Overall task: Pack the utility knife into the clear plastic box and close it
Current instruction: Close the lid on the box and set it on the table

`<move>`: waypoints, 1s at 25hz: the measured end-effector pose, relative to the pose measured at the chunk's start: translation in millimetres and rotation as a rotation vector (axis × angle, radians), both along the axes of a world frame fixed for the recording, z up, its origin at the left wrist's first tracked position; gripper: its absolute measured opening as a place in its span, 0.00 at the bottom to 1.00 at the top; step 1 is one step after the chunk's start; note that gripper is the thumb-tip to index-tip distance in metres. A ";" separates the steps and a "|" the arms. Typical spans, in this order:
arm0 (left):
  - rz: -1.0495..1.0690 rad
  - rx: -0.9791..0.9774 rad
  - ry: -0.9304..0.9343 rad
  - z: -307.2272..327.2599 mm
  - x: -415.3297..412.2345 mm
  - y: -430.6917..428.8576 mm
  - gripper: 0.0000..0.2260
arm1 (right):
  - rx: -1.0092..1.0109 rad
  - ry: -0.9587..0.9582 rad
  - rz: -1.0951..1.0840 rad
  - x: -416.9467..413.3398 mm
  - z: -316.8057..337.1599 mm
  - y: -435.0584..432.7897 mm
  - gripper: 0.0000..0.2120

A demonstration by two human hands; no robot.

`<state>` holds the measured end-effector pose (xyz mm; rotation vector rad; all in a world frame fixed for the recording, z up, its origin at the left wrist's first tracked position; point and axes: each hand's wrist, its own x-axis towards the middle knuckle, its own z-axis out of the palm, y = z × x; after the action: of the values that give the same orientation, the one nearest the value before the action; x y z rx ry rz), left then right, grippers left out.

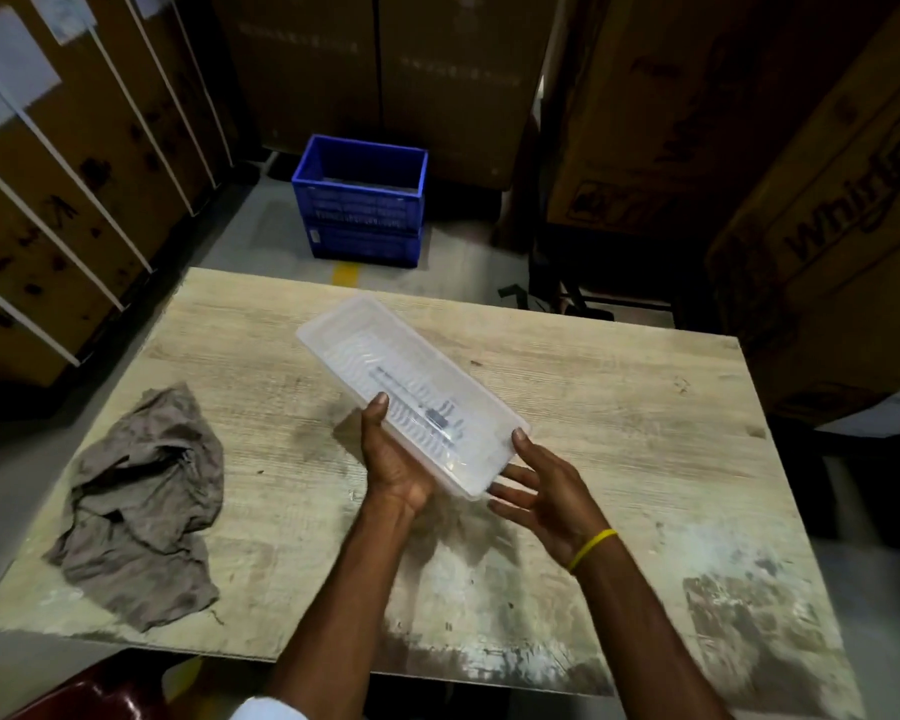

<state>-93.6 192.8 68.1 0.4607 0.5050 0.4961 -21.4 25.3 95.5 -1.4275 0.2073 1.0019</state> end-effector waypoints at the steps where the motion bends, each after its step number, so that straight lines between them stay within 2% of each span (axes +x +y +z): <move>1: 0.019 0.020 0.019 -2.8 -1.0 -3.9 0.40 | 0.052 0.038 -0.057 -5.5 -5.2 1.7 0.17; 4: 0.038 0.006 0.082 -14.1 -6.3 -21.8 0.21 | 0.169 0.100 -0.279 -13.9 -13.1 15.3 0.21; 6: 0.042 -0.002 0.130 -19.1 -12.1 -26.4 0.17 | 0.189 0.048 -0.376 -10.6 -15.8 16.7 0.23; 9: 0.088 0.006 0.269 -18.1 -21.9 -4.3 0.18 | 0.114 -0.048 -0.415 -0.1 -15.6 6.9 0.20; 13: 0.146 -0.008 0.533 -7.7 -28.0 43.2 0.20 | 0.018 -0.060 -0.429 10.8 -13.8 1.0 0.14; 16: 0.183 0.038 0.634 1.5 -20.9 54.6 0.14 | -0.043 -0.049 -0.432 18.4 -3.7 10.3 0.12; 20: 0.242 0.013 0.652 5.9 -11.3 57.0 0.13 | -0.092 -0.020 -0.370 36.2 8.9 17.9 0.16; 23: 0.254 0.002 0.570 7.6 -12.1 56.9 0.12 | -0.072 0.077 -0.242 47.1 8.5 12.8 0.25; 25: 0.190 0.022 0.514 6.4 -18.8 55.8 0.12 | -0.068 0.120 -0.179 51.0 3.5 6.5 0.28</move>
<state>-112.4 248.7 74.5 0.5669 1.0450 0.5665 29.6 31.8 99.0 -1.3846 0.4536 0.9403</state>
